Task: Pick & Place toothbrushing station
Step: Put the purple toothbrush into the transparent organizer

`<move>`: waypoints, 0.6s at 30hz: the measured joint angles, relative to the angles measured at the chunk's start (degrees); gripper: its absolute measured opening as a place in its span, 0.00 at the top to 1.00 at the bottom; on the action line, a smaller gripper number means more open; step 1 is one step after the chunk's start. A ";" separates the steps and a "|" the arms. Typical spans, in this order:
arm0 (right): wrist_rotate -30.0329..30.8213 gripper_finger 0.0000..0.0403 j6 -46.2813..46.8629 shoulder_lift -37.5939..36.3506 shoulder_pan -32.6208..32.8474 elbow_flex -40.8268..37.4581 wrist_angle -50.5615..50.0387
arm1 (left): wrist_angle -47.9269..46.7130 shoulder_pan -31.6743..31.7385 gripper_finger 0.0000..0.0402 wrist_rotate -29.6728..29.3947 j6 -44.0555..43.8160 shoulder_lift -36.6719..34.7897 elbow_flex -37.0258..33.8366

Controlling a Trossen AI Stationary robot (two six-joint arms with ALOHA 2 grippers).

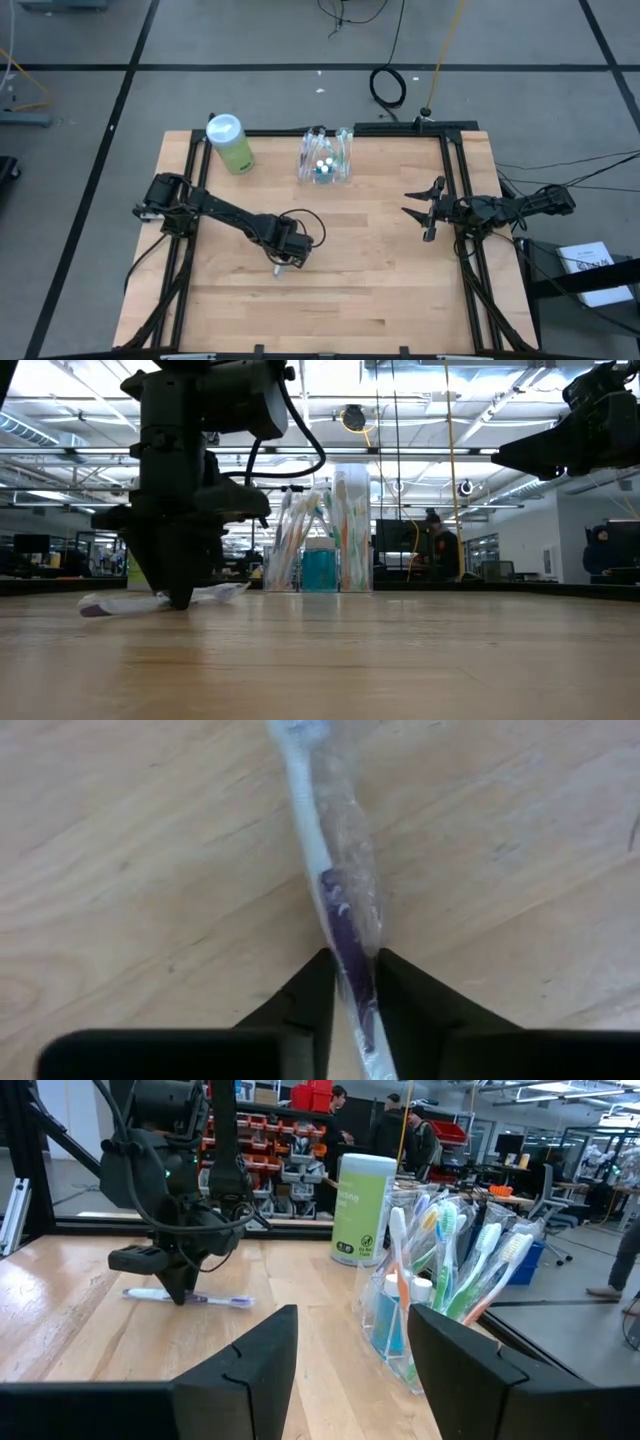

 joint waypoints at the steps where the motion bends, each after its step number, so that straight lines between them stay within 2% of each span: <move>1: 0.01 0.55 0.00 0.00 -0.01 0.01 0.00 | 0.61 0.00 0.83 -0.21 -0.12 0.02 0.00; 8: -0.01 0.55 0.00 0.00 0.00 -0.02 0.00 | 2.37 0.04 0.97 -1.38 1.10 0.05 -0.04; 15: -0.01 0.55 0.00 0.01 0.00 0.01 -0.01 | 3.14 -0.16 0.96 -5.03 6.61 -1.79 -0.20; 18: 0.00 0.55 0.00 0.01 -0.01 0.00 0.00 | 3.66 -0.42 0.98 -9.76 8.85 -4.46 -0.52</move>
